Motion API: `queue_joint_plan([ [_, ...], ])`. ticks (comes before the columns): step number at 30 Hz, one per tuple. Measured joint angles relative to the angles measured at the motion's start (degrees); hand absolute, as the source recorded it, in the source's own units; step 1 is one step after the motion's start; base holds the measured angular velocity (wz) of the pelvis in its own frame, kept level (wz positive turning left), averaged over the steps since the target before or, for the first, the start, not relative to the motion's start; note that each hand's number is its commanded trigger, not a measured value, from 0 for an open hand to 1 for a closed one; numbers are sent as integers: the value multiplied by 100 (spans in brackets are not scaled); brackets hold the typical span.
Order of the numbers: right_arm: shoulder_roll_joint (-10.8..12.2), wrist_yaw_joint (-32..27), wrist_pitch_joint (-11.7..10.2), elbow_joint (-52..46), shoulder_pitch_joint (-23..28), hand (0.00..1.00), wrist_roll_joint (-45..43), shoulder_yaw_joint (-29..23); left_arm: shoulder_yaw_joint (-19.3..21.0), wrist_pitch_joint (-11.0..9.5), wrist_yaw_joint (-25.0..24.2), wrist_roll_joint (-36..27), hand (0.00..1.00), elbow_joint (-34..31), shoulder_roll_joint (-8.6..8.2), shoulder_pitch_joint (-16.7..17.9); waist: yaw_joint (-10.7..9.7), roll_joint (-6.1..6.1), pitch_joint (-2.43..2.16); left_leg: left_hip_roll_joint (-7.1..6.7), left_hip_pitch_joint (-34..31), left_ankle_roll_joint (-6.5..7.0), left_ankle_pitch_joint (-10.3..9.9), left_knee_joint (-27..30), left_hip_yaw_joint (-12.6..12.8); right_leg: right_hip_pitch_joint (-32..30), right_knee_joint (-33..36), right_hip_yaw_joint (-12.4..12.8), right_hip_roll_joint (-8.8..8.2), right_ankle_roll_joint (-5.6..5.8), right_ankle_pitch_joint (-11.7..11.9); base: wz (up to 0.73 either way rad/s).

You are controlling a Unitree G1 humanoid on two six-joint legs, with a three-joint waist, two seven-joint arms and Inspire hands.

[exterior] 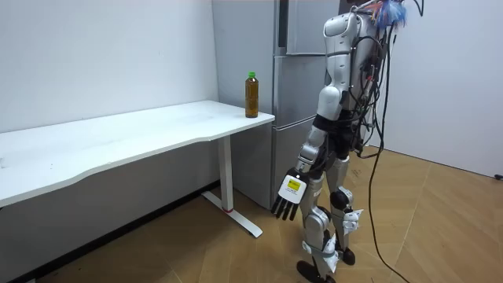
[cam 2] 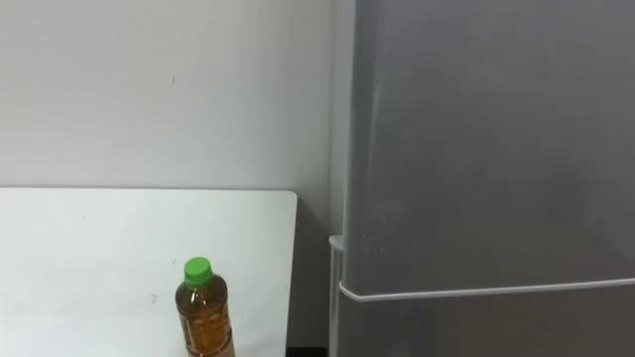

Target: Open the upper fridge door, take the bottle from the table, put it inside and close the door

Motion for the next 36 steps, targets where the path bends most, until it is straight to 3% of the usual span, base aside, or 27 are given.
queue_joint_plan([
  [14, -2, 4, -37, 30, -9, 0, 9, 5, -5, -35, -10, 9, 0, 4, -15, 45, 13, 28, 9, 5, 36, 0, 0, -21, 23, 12, 4, 21, -1, 0, 0, 0],
  [36, -2, 4, -49, 3, -3, 0, 3, -5, 72, -51, 125, -184, 0, 2, -32, 54, 10, 55, -14, 10, 4, 5, 3, -60, 102, -67, 9, 88, 0, 1, 1, -2],
])
